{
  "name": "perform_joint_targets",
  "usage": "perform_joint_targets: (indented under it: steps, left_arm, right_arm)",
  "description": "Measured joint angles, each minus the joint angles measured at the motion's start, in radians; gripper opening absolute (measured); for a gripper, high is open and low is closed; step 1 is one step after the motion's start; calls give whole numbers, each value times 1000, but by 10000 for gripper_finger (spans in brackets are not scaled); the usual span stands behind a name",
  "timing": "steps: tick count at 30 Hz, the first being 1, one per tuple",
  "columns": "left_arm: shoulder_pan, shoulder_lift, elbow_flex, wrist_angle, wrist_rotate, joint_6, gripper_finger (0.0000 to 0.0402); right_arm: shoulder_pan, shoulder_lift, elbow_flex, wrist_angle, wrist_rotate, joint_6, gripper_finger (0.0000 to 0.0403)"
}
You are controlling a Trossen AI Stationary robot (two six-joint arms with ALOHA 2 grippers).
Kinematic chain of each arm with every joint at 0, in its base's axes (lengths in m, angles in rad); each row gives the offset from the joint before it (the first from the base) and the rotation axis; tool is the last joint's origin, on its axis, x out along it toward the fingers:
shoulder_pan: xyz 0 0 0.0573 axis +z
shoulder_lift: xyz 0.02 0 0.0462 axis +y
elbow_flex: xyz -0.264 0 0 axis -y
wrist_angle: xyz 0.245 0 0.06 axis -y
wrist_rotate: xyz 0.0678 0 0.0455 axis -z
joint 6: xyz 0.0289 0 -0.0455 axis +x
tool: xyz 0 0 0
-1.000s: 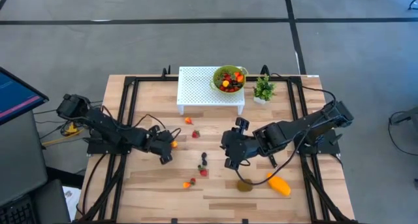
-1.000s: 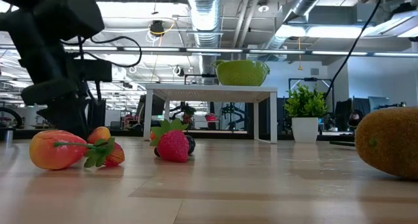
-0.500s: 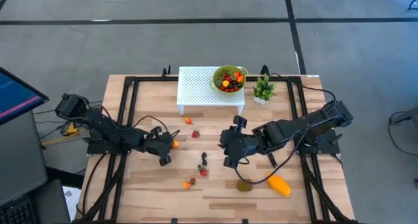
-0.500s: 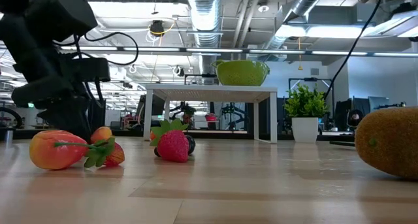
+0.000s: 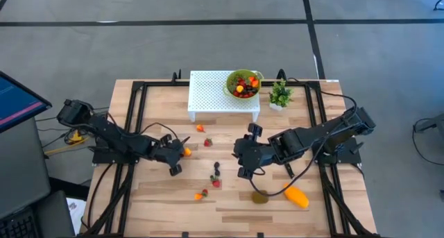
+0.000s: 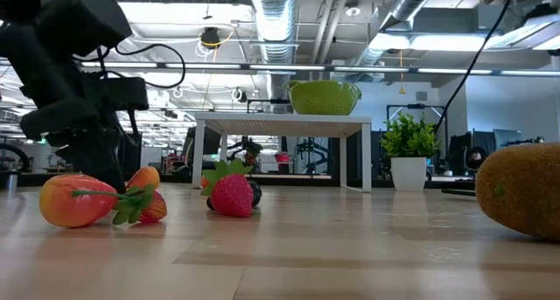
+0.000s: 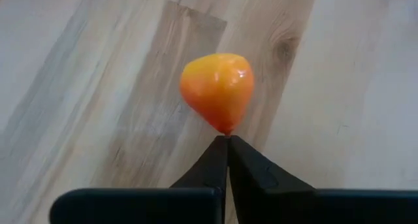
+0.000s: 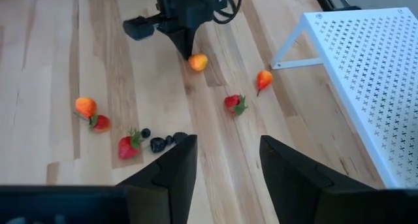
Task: Pick & Place Fruit
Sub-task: Put the yellow pear into the green strainer bowl
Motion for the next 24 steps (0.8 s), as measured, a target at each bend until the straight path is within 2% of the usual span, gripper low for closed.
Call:
perform_joint_targets:
  steps: [6, 10, 18, 21, 24]
  left_arm:
    - [0, -135, 2, 86, -42, 2, 1]
    - [0, -195, 2, 255, -92, 73, 1]
    - [14, -181, 5, 790, -93, 365, 1]
    - [40, -163, 5, 889, -94, 421, 1]
    - [84, -134, 21, 916, -94, 423, 1]
  right_arm:
    - [0, 0, 0, 9, 1, 0, 160]
    - [-11, 0, 0, 38, 1, 0, 154]
    - [-25, 0, 0, 39, 2, 0, 140]
    - [-14, 0, 0, 17, 2, 16, 136]
    - [5, 0, 0, -14, 33, 60, 131]
